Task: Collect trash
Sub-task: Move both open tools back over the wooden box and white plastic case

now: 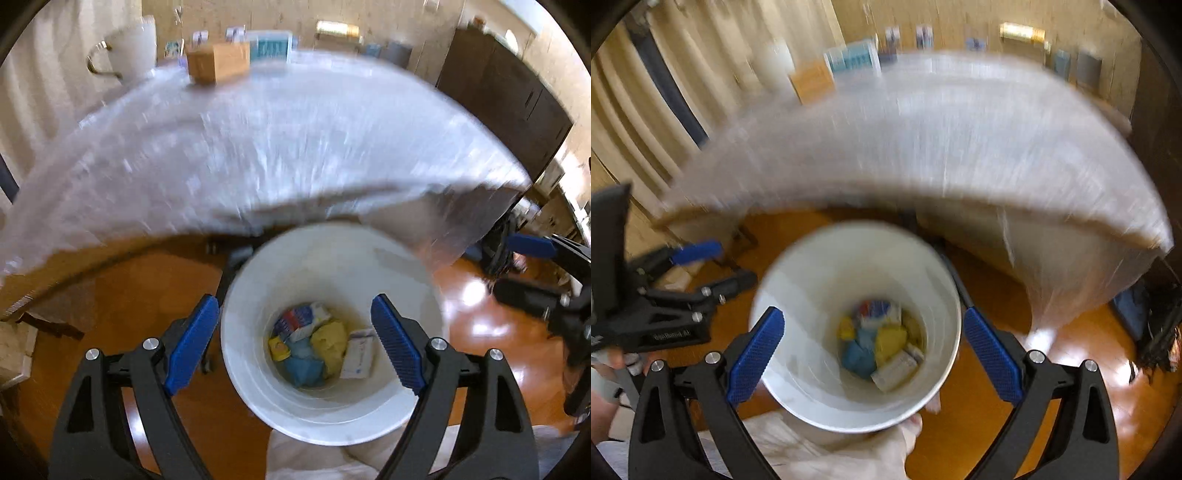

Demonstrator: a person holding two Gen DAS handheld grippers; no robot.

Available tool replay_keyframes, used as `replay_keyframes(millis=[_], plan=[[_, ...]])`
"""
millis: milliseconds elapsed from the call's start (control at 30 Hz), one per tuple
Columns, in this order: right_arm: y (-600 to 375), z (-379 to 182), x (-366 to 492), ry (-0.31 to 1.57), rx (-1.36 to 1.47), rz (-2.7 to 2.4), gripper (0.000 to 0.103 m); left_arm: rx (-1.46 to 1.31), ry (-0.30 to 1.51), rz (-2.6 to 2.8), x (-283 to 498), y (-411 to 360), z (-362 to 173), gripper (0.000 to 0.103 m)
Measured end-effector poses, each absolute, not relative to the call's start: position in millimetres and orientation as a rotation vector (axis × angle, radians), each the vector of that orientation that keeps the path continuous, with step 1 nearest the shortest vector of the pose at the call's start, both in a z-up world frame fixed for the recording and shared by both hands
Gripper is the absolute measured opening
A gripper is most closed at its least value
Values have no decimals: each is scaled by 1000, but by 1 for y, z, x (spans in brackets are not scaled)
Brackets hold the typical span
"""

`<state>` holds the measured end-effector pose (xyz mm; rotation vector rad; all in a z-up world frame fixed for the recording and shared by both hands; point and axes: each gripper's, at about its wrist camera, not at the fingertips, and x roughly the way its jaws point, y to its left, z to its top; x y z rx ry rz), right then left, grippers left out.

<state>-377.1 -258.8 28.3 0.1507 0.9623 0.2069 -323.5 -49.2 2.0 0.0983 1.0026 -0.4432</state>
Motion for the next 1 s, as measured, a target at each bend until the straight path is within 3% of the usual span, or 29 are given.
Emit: replay_keyframes(millis=[100, 167, 300, 667, 1000], plan=[[-266, 64, -374, 848, 145, 181, 99, 79, 893, -451, -327, -41, 45, 89], [-271, 85, -361, 787, 153, 152, 99, 90, 800, -420, -326, -39, 67, 100], [-269, 108, -308, 764, 189, 120, 99, 127, 681, -349, -302, -38, 91, 101], [-212, 98, -129, 873, 173, 107, 99, 351, 689, -325, -182, -39, 68, 101], [-177, 59, -42, 948, 139, 44, 99, 414, 721, -397, -115, -42, 45, 101]])
